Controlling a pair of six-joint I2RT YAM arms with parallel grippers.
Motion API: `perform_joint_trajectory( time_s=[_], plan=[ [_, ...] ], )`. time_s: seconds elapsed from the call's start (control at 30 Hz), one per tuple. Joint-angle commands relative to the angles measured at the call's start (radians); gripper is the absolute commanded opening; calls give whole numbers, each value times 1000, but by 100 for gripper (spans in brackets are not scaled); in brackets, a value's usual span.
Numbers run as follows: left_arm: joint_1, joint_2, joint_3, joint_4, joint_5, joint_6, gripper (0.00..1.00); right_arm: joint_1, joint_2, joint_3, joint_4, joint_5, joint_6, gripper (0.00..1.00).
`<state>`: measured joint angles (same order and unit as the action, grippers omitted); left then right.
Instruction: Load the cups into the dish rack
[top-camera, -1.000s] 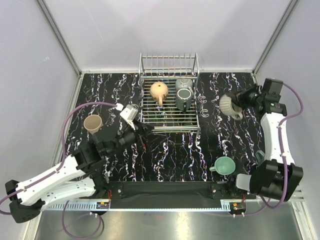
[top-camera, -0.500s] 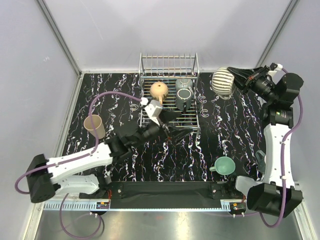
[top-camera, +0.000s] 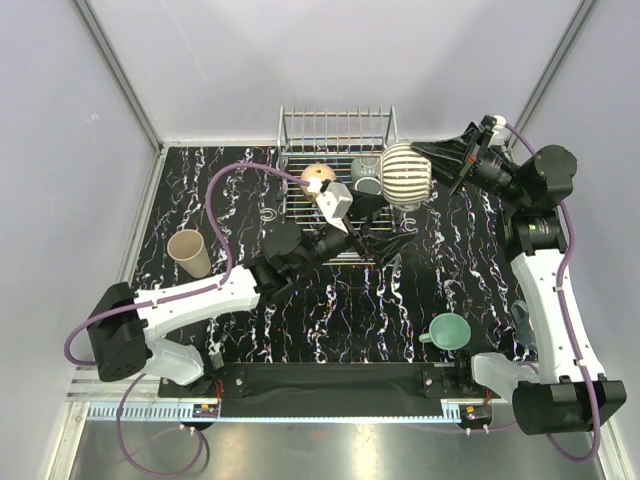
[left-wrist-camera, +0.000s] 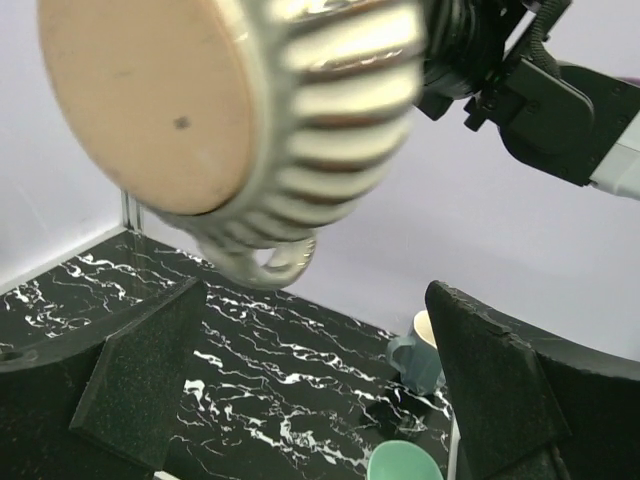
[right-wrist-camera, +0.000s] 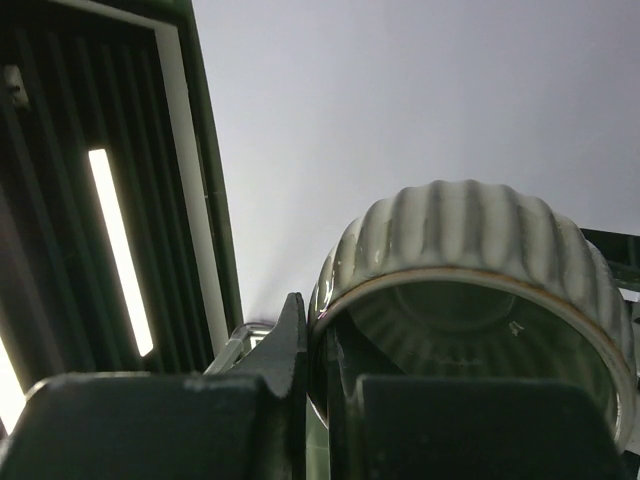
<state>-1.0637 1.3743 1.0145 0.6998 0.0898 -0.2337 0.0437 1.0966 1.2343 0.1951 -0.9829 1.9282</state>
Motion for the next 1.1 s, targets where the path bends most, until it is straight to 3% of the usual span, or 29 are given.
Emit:
perform_joint_trajectory(
  time_s=[0.0,0.2,0.43,0.73,0.93,1.07],
  plan=[
    [-1,-47,-34,176,-48,-9,99,19,-27,62,144,7,71,0],
    [-1,-43,-85,300,-25,-38,99,45,-53,33,188,9,115,0],
    [-1,-12,-48,343,7,-15,90,111,-46,99,127,1,55,0],
    [5,16,10,351,39,-38,66,142,-47,93,171,7,84,0],
    [14,38,-2,428,42,-84,61,162,-46,100,184,4,97,0],
    [21,51,6,458,71,-113,50,163,-46,88,211,10,118,0]
  ],
)
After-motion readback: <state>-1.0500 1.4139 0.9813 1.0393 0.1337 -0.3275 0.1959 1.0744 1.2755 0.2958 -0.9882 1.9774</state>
